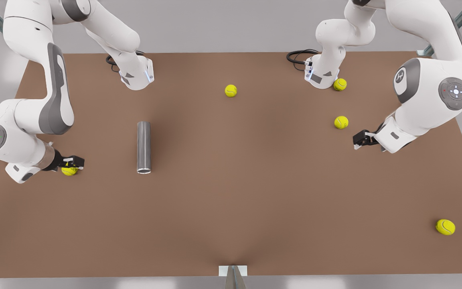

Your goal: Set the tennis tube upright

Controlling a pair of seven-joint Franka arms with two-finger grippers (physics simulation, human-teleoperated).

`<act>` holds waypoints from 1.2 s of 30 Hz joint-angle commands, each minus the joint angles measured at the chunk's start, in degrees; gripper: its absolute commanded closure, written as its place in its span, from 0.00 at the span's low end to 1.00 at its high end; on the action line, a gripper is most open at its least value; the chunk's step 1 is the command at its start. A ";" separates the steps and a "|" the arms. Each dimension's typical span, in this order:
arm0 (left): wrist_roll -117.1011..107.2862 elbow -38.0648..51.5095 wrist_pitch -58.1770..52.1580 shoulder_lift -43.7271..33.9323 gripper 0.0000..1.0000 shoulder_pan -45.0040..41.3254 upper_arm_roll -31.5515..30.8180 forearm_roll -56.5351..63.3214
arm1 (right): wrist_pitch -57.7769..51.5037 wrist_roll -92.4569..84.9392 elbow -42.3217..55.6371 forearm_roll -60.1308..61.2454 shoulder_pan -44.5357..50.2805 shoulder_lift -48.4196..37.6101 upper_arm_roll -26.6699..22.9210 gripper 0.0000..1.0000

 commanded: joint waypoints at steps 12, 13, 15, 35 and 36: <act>-0.09 5.71 16.00 18.98 0.01 -2.66 -2.86 -19.25 | 7.46 8.70 -18.54 4.22 6.41 -0.27 3.43 0.00; -0.09 5.71 16.87 20.03 0.01 -2.66 -2.95 -19.43 | 8.70 8.79 -20.65 4.31 6.41 -1.06 3.61 0.00; 0.88 5.71 17.23 21.44 0.01 -2.39 -2.95 -20.31 | 10.98 9.05 -26.45 5.54 5.53 -6.07 4.84 0.00; 0.70 4.92 14.77 22.94 0.01 -1.07 -2.60 -19.69 | 35.95 6.86 -45.44 3.69 6.41 -1.85 4.93 0.00; 0.44 5.01 14.41 22.94 0.01 -1.16 -2.51 -19.69 | 37.53 6.94 -46.58 3.69 6.06 -1.76 4.93 0.00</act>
